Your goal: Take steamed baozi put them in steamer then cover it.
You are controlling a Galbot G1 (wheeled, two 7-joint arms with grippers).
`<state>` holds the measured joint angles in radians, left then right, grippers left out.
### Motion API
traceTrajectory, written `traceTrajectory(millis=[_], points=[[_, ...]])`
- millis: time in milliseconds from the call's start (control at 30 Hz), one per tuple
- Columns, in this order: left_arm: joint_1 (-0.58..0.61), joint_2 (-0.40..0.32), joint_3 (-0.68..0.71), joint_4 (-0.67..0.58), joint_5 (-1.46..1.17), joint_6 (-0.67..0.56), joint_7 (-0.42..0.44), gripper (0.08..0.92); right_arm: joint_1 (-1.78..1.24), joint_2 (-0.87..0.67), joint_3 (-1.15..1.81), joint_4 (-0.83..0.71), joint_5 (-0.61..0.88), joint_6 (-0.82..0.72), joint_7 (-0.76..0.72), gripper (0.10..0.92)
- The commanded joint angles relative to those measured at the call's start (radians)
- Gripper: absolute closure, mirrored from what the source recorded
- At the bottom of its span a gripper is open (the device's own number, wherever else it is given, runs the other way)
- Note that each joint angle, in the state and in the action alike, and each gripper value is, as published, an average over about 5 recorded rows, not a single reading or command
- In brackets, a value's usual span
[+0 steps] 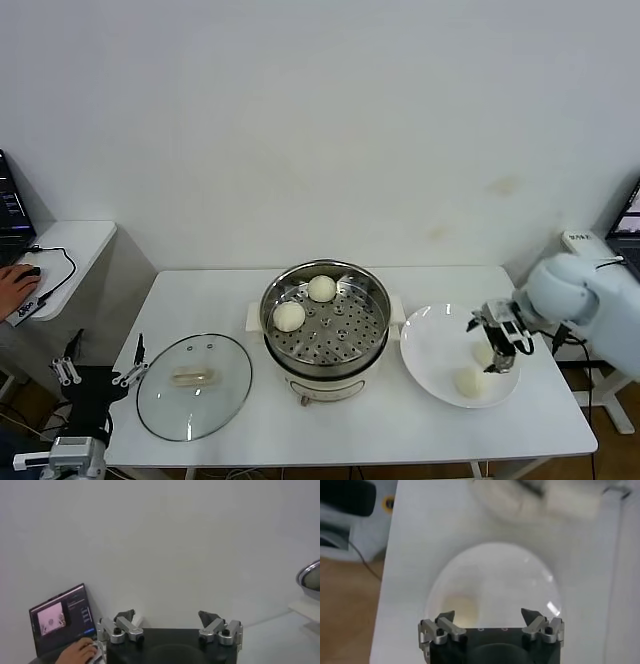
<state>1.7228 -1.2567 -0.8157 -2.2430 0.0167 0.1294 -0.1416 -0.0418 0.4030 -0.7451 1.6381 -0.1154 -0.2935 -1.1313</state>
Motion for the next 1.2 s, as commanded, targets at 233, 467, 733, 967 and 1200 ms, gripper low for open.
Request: traceTrajectory(millis=[233,467,733,967,1200], points=[[0.006,-0.003,-0.007,0.011,0.007,0.0,0.001,0.177,-0.315,0.065,0.184,-0.153,-0.128,0.037,0.075,0.203],[0.006,-0.002,-0.014,0.014,0.007,0.0,0.001,0.177,-0.308,0.115,0.172,-0.173,-0.109,0.022,0.084,0.203],[0.0,-0.002,-0.014,0.022,0.007,0.0,0.001,0.177,-0.293,0.143,0.157,-0.181,-0.081,0.003,0.086,0.212],[-0.002,-0.002,-0.011,0.022,0.007,0.0,0.001,0.177,-0.27,0.145,0.139,-0.182,-0.071,-0.012,0.075,0.295],[-0.002,-0.004,-0.011,0.016,0.007,0.0,0.0,0.177,-0.237,0.146,0.137,-0.187,-0.056,-0.018,0.044,0.373]])
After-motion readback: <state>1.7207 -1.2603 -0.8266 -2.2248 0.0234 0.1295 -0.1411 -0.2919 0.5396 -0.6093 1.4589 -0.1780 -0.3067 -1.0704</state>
